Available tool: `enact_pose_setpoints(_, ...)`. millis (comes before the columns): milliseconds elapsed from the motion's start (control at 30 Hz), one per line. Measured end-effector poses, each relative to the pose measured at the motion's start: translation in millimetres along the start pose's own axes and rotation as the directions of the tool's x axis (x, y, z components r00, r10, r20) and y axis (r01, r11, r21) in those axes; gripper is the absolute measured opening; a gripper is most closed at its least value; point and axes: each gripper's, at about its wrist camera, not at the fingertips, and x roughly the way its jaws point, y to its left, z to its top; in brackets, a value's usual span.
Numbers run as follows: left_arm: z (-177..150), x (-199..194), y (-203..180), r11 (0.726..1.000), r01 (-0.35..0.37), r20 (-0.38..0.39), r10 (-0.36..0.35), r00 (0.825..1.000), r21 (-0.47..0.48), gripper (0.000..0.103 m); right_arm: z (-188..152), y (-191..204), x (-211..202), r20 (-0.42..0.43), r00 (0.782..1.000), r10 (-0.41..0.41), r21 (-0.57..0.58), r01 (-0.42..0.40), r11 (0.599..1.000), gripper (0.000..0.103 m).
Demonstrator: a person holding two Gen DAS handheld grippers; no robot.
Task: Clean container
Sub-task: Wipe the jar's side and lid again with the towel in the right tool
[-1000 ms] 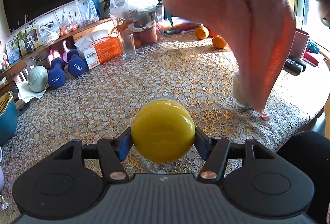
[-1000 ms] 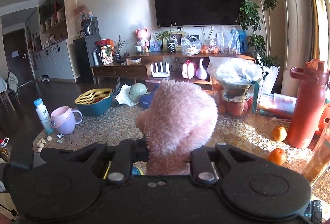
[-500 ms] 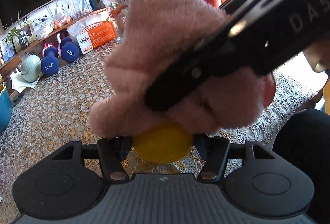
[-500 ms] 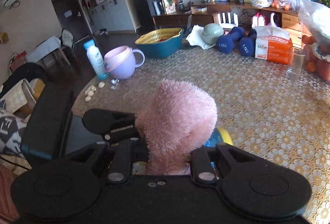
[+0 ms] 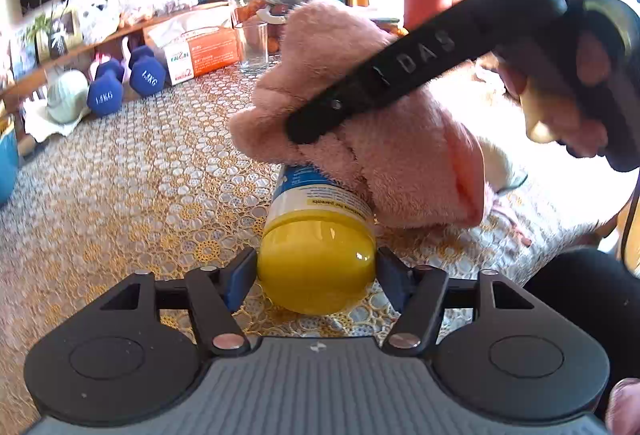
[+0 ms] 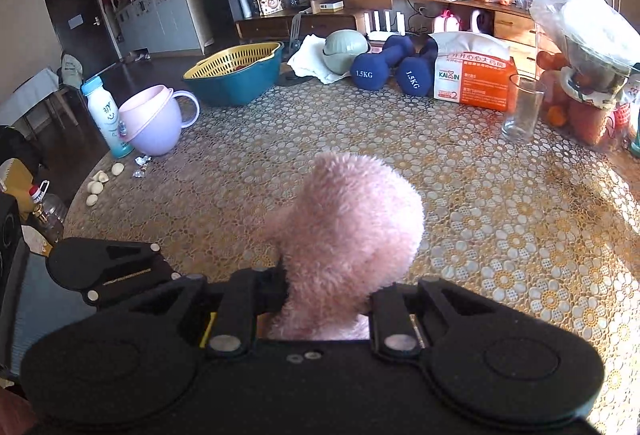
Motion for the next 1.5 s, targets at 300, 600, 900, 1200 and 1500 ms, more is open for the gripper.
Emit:
enact_pose_setpoints(300,-1.9,2.0,11.9,0.986,0.092,-0.004,-0.094,0.996,-0.140,0.076,-21.3,-18.4,-17.1,0.030,0.999,-0.020,0.085,0.017,0.996,0.018)
enact_pose_setpoints(600,-1.4,-2.3,-18.6,1.000,0.001,0.016,-0.001,1.000,0.008,0.062,-36.4,-32.7,-46.9,0.047,0.989,-0.140,0.113,0.134,0.985,0.017)
enact_pose_setpoints(900,-0.4,-10.4,-55.6,0.965,-0.090,0.073,0.074,0.995,0.246,0.062,-16.5,36.9,-57.4,0.037,0.994,0.104,-0.105,-0.099,0.989,0.018)
enact_pose_setpoints(1200,-0.5,-4.2,-54.2,0.963,-0.071,0.050,0.060,0.997,0.258,0.061,-16.7,29.5,-23.8,-0.027,1.000,0.001,-0.117,-0.004,0.993,0.018)
enact_pose_setpoints(1500,0.0,-2.5,-28.5,0.997,0.053,-0.007,-0.053,0.999,0.050,0.063,-30.3,-13.0,-31.1,0.005,0.997,-0.071,0.023,0.071,0.997,0.018)
